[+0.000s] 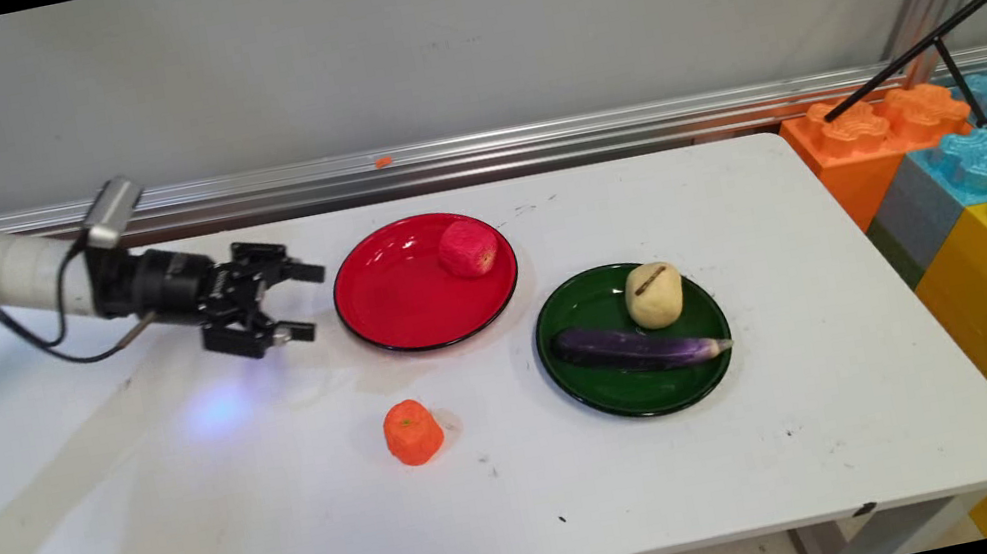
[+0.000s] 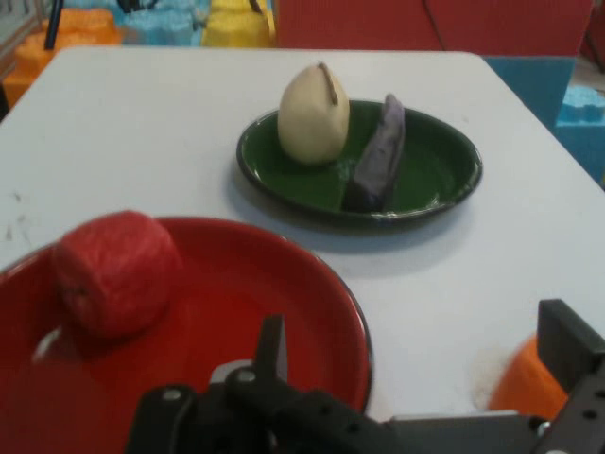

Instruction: Pick up the eggplant from the green plate

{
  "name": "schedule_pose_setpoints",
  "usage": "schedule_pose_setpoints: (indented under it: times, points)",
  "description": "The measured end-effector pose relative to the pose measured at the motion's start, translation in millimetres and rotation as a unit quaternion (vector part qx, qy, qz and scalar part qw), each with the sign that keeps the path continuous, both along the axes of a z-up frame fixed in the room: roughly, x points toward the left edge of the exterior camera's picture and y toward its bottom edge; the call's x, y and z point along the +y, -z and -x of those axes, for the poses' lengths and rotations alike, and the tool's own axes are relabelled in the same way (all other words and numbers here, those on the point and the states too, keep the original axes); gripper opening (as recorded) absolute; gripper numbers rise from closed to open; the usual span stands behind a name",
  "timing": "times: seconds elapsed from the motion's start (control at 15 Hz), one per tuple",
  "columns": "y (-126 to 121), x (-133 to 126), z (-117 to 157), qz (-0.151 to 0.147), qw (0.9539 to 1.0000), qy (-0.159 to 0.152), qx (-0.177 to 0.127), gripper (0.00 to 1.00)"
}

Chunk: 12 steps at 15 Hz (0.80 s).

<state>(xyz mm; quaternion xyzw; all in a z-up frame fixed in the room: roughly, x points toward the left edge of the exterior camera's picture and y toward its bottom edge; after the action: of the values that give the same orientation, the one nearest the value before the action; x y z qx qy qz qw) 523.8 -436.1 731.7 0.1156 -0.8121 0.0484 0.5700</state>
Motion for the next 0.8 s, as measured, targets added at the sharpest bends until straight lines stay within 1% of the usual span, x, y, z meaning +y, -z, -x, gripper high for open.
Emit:
schedule_pose_setpoints:
  times: [0.27, 0.47, 0.6, 0.8]
  points:
    - [12.9, -31.0, 34.1, 0.026, 0.9996, 0.006, 0.01, 1.0]
    - [22.2, -48.5, 58.7, 0.04, 0.999, 0.012, 0.017, 1.0]
    - [27.8, -57.5, 75.6, 0.049, 0.9984, 0.02, 0.023, 1.0]
    - [33.3, -65.1, 93.9, 0.056, 0.9976, 0.03, 0.028, 1.0]
